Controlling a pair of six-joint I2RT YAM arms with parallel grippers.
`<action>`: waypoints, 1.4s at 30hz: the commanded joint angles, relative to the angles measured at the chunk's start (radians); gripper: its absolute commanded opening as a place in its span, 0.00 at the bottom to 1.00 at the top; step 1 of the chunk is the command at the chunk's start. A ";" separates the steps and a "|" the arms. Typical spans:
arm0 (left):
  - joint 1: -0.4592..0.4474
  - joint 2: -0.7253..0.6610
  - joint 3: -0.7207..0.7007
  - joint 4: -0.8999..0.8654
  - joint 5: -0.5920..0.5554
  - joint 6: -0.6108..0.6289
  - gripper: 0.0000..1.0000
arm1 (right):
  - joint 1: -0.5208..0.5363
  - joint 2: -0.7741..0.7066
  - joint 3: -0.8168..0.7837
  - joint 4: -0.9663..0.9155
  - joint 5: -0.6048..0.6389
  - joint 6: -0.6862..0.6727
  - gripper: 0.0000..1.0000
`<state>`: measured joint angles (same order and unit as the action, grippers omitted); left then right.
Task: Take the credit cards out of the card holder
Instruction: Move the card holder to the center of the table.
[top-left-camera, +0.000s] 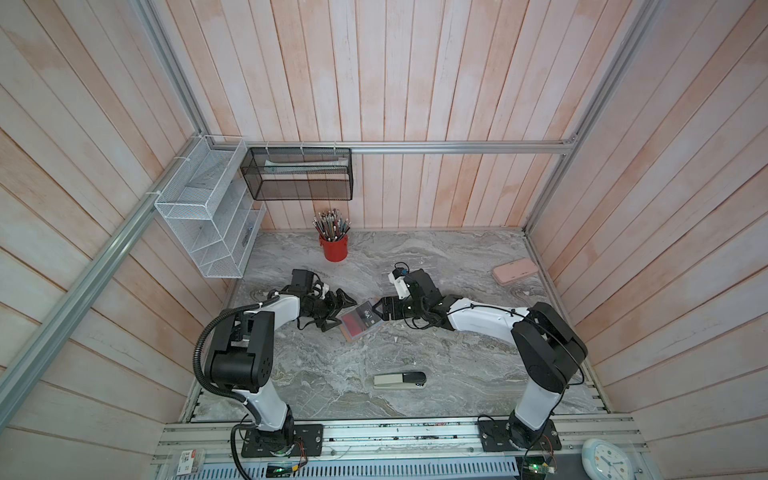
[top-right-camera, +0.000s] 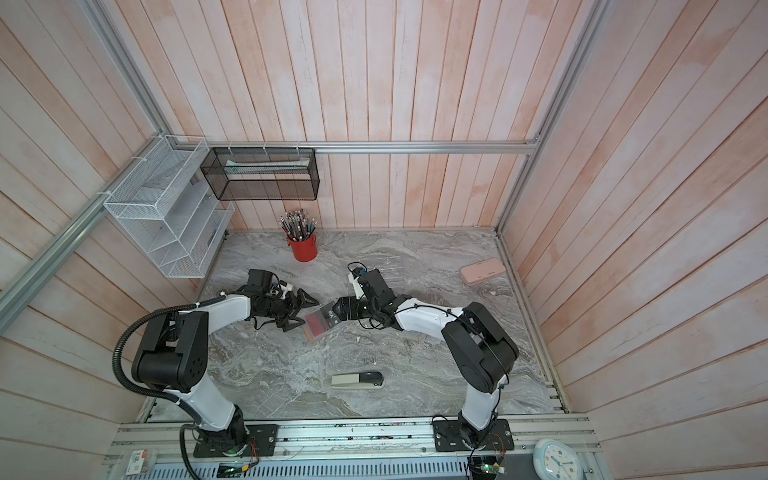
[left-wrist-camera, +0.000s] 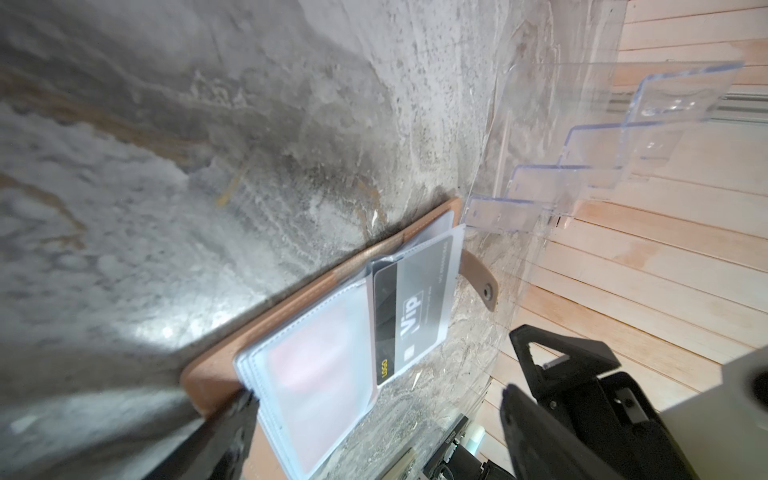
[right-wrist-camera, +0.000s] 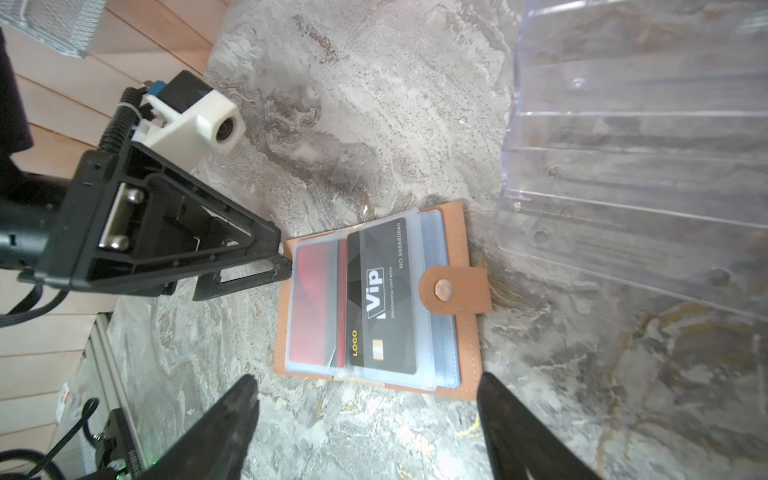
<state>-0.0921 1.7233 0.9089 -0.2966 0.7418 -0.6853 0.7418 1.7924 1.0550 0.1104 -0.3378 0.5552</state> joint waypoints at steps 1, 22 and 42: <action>-0.002 -0.008 0.004 -0.004 -0.019 -0.002 0.93 | -0.002 0.040 0.017 0.066 -0.141 0.007 0.84; -0.001 0.006 0.009 -0.009 -0.032 0.021 0.93 | -0.062 0.143 0.112 -0.053 0.014 -0.059 0.66; -0.001 0.014 -0.007 0.010 -0.032 0.024 0.93 | 0.034 0.271 0.286 -0.213 0.363 -0.043 0.52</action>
<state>-0.0921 1.7248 0.9089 -0.2985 0.7242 -0.6769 0.7719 2.0441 1.3186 -0.0601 -0.0631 0.4980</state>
